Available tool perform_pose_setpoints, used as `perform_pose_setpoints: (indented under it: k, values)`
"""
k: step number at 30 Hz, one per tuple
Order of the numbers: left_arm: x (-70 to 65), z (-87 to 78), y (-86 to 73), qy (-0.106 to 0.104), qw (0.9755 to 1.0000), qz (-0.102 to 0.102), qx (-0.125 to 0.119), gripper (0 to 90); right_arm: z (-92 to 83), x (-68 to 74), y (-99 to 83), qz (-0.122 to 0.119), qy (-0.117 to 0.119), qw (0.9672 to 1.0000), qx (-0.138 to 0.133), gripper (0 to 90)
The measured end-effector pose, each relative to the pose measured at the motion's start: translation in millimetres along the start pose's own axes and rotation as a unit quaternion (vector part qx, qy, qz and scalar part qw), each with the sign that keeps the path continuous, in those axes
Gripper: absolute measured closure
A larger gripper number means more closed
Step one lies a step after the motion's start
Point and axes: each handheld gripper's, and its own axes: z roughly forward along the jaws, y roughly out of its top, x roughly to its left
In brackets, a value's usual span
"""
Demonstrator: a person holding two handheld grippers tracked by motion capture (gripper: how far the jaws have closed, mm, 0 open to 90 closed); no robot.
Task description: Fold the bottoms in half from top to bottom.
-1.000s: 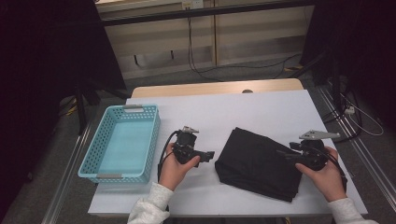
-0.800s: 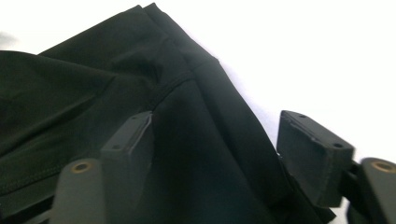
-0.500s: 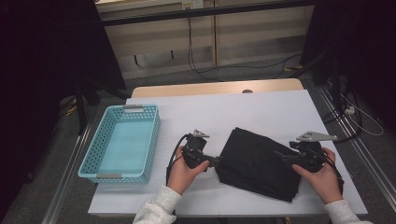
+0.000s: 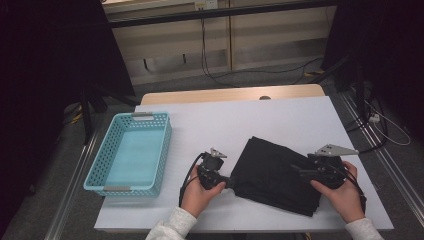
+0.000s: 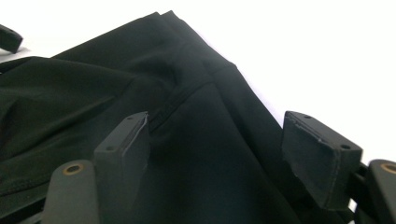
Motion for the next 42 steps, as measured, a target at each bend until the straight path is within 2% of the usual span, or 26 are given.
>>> perform_pose_setpoints:
  k: [7, 9, 12, 20, 22, 25, 31, 35, 42]
  values:
    - [-5.3, -3.5, -4.5, -0.002, 1.0000, 0.003, -0.004, 40.7, 0.8, 1.6, -0.6, 0.001, 0.001, 1.0000, -0.005, 23.7]
    - [-6.6, -3.1, -5.3, -0.007, 0.9999, -0.003, -0.008, 42.4, 0.5, 1.7, -0.1, 0.003, 0.000, 1.0000, -0.008, 23.6]
    - [-11.3, -1.7, -6.7, 0.008, 0.9999, 0.006, -0.012, 43.8, 1.2, 1.8, -0.2, 0.002, 0.000, 1.0000, -0.006, 23.7]
    - [-13.2, -1.3, -6.2, 0.005, 0.9999, -0.001, -0.014, 55.0, -1.6, 2.5, -0.8, 0.002, -0.006, 0.9999, -0.011, 23.7]
    - [-14.3, -0.9, -5.9, -0.008, 0.9999, -0.006, -0.014, 61.0, -3.0, 1.8, -1.2, 0.003, -0.009, 0.9998, -0.014, 23.7]
    - [-15.9, -0.1, -5.0, -0.014, 0.9998, -0.005, -0.011, 67.3, -4.5, 0.7, -2.3, 0.006, -0.012, 0.9998, -0.017, 23.7]
    - [-12.9, 1.0, -2.2, -0.039, 0.9990, -0.022, -0.004, 79.9, -5.4, 0.7, -3.9, 0.006, -0.012, 0.9998, -0.017, 23.7]
    - [-8.9, 0.8, 0.6, -0.048, 0.9984, -0.029, 0.004, 82.9, -7.6, 0.3, -3.9, 0.009, -0.014, 0.9996, -0.022, 23.7]
    - [-2.5, -0.1, 5.8, -0.050, 0.9981, -0.034, 0.011, 83.9, -12.3, -3.3, -4.8, 0.018, -0.017, 0.9992, -0.030, 23.6]
